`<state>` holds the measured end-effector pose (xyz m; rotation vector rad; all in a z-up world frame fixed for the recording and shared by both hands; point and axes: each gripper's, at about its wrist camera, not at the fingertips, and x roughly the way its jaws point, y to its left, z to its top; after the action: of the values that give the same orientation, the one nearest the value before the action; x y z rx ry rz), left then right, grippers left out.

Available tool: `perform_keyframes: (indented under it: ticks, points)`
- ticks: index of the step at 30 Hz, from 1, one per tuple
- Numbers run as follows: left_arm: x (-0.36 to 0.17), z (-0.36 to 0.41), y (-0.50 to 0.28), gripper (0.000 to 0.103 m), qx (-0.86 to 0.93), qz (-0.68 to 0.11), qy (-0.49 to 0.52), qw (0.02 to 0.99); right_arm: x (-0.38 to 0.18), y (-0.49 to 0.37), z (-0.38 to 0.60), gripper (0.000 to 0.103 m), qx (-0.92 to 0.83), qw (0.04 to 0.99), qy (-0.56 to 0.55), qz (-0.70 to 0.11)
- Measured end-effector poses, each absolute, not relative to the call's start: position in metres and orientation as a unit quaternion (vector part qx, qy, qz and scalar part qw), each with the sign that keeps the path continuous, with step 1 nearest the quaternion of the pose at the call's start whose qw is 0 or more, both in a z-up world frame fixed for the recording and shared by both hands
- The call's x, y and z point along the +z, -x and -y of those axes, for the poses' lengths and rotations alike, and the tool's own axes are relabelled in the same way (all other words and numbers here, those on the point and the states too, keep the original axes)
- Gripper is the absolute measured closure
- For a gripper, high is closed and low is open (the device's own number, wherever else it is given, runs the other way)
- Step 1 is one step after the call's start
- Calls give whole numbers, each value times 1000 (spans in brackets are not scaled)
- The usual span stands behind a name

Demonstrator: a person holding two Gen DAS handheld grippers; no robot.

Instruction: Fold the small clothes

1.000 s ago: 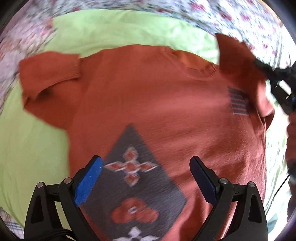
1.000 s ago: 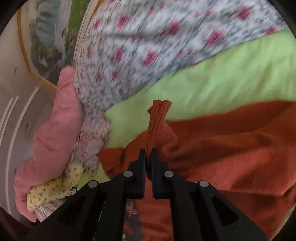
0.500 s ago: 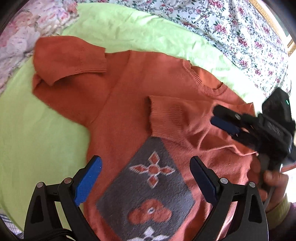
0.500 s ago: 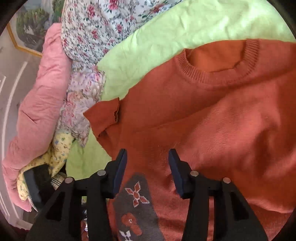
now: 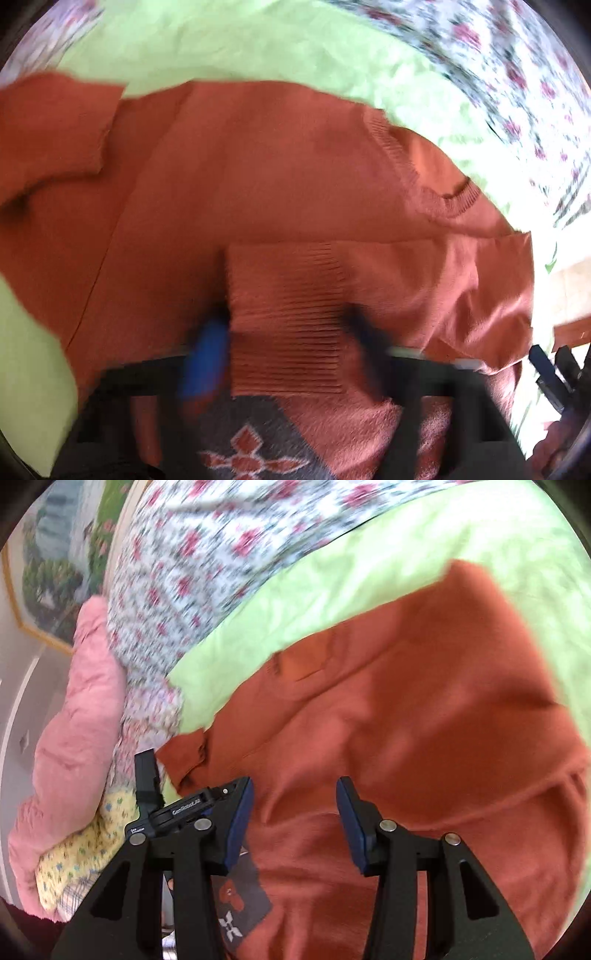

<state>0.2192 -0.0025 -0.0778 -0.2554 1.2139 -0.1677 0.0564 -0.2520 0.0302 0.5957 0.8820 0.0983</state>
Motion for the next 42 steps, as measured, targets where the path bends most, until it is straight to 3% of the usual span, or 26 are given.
perform_keyframes:
  ticks: [1, 6, 13, 20, 21, 22, 24, 27, 30, 34, 38, 42]
  points:
    - [-72, 5, -219, 100, -92, -567, 128, 808, 32, -52, 257, 54, 36, 863, -286, -416]
    - [-8, -18, -200, 100, -93, -477, 116, 866, 47, -22, 298, 54, -42, 878, -288, -380]
    - [-45, -55, -214, 99, -62, -526, 114, 841, 42, -36, 341, 54, -117, 876, -252, -394]
    - [-58, -45, -214, 99, -51, -543, 107, 832, 15, -98, 349, 54, -135, 854, -170, -472]
    - [-58, -46, -212, 99, -53, -544, 110, 830, 10, -105, 351, 87, -127, 847, -170, -488]
    - [-55, -45, -212, 99, -60, -542, 119, 830, 10, -108, 354, 93, -125, 843, -172, -493]
    - [-46, -36, -212, 99, -80, -529, 128, 835, 27, -102, 365, 94, -132, 854, -191, -466]
    - [-57, -22, -218, 98, -63, -536, 84, 838, 22, -101, 371, 94, -141, 848, -182, -478]
    - [-72, -32, -220, 85, -46, -553, 82, 828, 15, -102, 370, 90, -144, 844, -177, -485]
    - [-61, -55, -207, 84, -47, -543, 113, 831, 43, -85, 361, 72, -149, 862, -187, -446]
    - [-50, -72, -192, 84, -42, -534, 117, 836, 58, -62, 341, 71, -99, 874, -203, -431]
    - [-42, -92, -179, 67, -38, -525, 121, 841, 51, -52, 304, 71, -52, 872, -209, -439]
